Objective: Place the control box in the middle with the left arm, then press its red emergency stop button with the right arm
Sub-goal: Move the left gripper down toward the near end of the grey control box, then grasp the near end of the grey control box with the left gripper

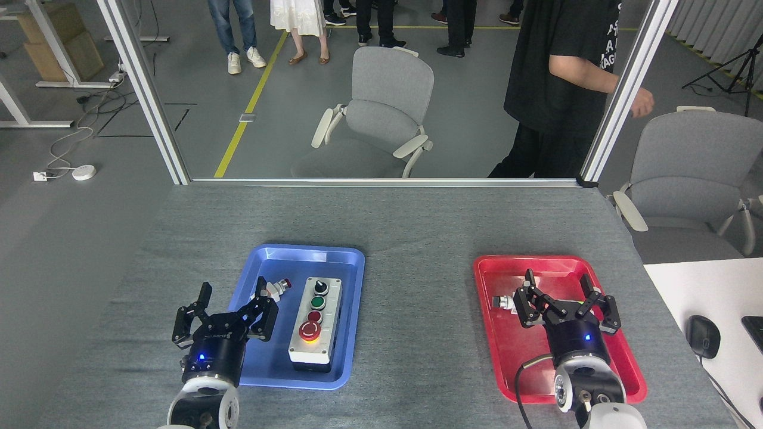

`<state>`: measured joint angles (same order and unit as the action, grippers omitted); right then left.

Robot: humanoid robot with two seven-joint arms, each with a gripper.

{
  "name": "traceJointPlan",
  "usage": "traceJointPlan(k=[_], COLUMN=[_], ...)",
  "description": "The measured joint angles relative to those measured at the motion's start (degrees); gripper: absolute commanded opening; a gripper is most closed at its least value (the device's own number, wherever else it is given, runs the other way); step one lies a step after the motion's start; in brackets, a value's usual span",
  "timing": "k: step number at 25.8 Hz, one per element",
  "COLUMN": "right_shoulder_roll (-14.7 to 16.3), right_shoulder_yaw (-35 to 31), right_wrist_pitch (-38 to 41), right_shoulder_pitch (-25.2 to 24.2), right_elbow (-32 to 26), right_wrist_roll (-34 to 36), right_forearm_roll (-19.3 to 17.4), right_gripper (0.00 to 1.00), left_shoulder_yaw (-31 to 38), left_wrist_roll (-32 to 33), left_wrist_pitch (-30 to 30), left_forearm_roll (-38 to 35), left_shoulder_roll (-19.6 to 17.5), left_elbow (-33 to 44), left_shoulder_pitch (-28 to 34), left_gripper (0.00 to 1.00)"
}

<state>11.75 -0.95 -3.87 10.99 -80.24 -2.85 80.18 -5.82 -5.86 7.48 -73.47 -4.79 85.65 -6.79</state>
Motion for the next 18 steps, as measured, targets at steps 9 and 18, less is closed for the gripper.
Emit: traceJointPlan(k=[9, 18], right_shoulder_roll=[0.04, 0.24], right_shoulder_yaw=[-0.44, -0.43], right_wrist_pitch=[0.07, 0.09], right_shoulder_pitch=[-0.08, -0.23], right_elbow=[0.0, -0.25], right_wrist_roll=[-0.16, 0.01], right_forearm_roll=[-0.02, -0.07], right_gripper=[0.98, 0.98], left_shoulder_yaw=[-4.77, -13.04], left_wrist_roll=[-4.18, -4.31], left_wrist_pitch=[-0.82, 7.11], left_forearm_roll=[-4.12, -15.47], left_shoulder_roll=[-0.04, 1.69], left_elbow=[3.27, 1.2], left_shoulder_pitch=[8.46, 11.72], left_gripper=[0.98, 0.98])
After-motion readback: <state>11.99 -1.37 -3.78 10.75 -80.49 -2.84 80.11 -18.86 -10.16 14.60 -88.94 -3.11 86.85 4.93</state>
